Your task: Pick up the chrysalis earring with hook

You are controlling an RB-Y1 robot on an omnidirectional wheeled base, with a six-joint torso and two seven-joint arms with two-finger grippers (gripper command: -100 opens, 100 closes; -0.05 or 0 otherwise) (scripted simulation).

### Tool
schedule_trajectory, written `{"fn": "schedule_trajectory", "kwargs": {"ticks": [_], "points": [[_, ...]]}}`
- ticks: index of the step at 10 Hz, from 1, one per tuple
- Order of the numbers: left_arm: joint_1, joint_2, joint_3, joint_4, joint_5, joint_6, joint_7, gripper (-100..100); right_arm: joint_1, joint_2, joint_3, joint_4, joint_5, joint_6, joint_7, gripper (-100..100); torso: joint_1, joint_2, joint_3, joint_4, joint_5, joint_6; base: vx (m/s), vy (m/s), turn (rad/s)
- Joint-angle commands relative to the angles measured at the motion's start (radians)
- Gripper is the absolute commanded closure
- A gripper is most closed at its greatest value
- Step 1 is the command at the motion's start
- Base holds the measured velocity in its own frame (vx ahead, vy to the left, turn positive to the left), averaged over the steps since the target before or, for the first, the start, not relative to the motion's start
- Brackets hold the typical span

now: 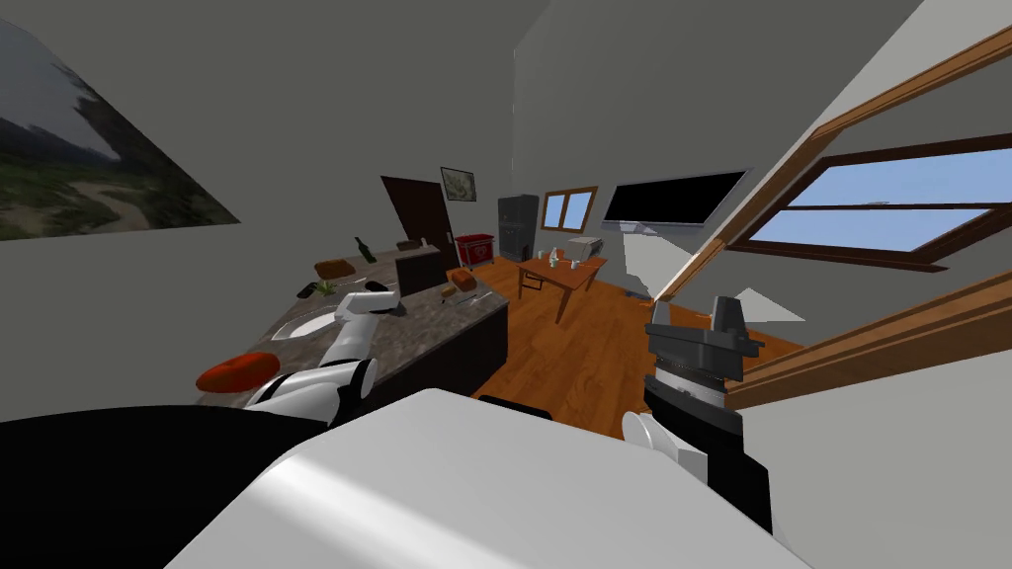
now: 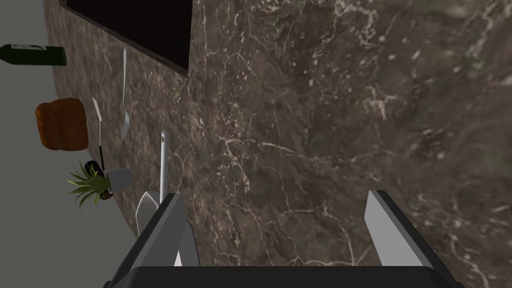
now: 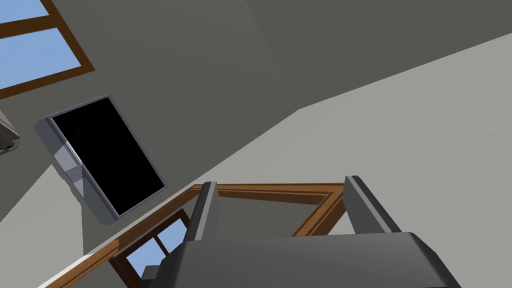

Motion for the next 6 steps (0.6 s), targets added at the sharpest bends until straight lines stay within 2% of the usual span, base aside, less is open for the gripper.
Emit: {"fn": "schedule_trajectory", "kwargs": {"ticks": [1,2,6], "points": [[-0.001,0.012,0.019,0.012,0.018,0.05,0.015,-100,0.0,0.0,0.0,0.0,0.0,0.0,0.0,0,0.0,0.0,0.0,0.0,0.0,0.0,0.086,0.019,-0.144],[-0.001,0.012,0.019,0.012,0.018,0.055,0.015,-100,0.0,0.0,0.0,0.0,0.0,0.0,0.0,0,0.0,-0.001,0.0,0.0,0.0,0.0,0.054,0.021,-0.053],[-0.001,0.035,0.063,0.054,0.058,0.17,0.052,-100,0.0,0.0,0.0,0.0,0.0,0.0,0.0,0,0.0,0.0,0.0,0.0,0.0,0.0,0.063,0.027,-0.146]]}}
